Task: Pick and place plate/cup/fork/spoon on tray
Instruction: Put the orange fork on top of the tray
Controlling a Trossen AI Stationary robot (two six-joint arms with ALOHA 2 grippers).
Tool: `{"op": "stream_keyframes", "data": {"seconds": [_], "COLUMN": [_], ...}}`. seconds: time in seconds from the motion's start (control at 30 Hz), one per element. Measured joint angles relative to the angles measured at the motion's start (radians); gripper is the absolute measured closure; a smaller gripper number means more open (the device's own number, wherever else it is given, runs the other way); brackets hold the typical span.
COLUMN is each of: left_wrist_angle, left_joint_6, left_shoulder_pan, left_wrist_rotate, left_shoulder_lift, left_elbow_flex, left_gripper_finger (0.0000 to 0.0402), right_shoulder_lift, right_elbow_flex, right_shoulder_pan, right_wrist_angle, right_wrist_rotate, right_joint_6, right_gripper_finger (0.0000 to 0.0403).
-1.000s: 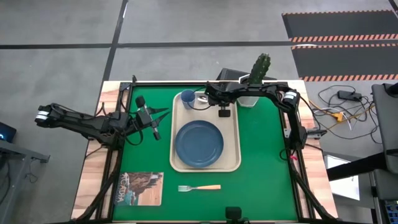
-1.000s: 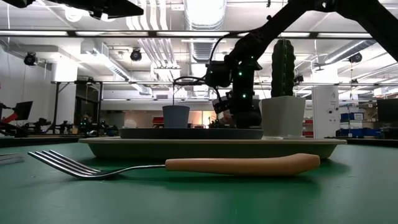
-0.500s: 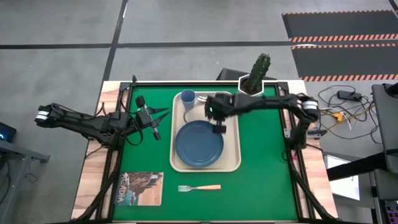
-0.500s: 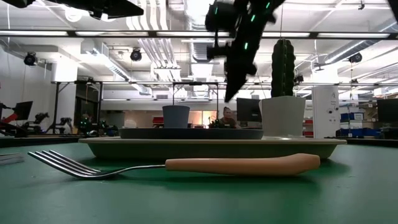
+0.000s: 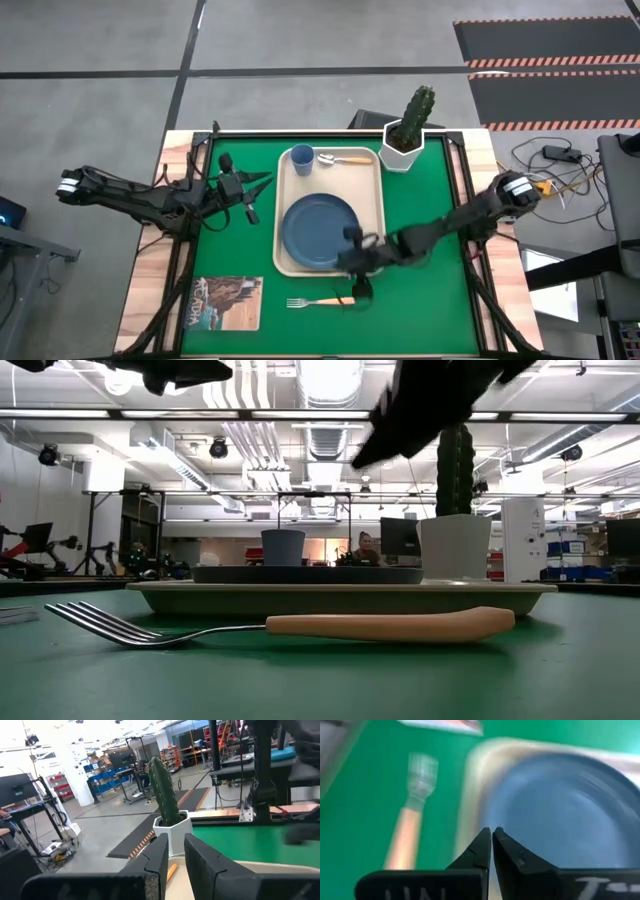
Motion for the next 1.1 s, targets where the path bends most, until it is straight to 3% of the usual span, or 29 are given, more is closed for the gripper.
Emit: {"op": "stream_keyframes", "data": {"seconds": [0.13, 0.4, 0.63, 0.87, 1.1], "left_wrist_angle": [0.039, 0.047, 0.033, 0.043, 0.068], "left_joint_6": [-0.004, -0.026, -0.029, 0.001, 0.036], "left_shoulder_pan": [0.000, 0.000, -0.001, -0.001, 0.000], "left_wrist_rotate": [0.005, 0.007, 0.007, 0.007, 0.007], "left_shoulder_lift": [0.001, 0.002, 0.007, 0.009, 0.006], "left_elbow_flex": [0.000, 0.000, -0.001, 0.000, 0.000], "left_gripper_finger": [0.0357, 0.0357, 0.0357, 0.0357, 0.0357], "right_shoulder_lift": [0.060, 0.222, 0.348, 0.430, 0.420], "right_elbow_flex": [0.035, 0.298, 0.451, 0.489, 0.491], "right_shoulder_pan": [0.095, 0.171, 0.203, 0.206, 0.187], "right_wrist_angle": [0.060, -0.118, -0.193, -0.254, -0.302], "right_wrist_rotate": [0.054, 0.067, 0.076, 0.075, 0.070], "right_joint_6": [0.049, 0.116, 0.175, 0.276, 0.319], "right_gripper_finger": [0.0394, 0.0394, 0.0394, 0.0394, 0.0374]}}
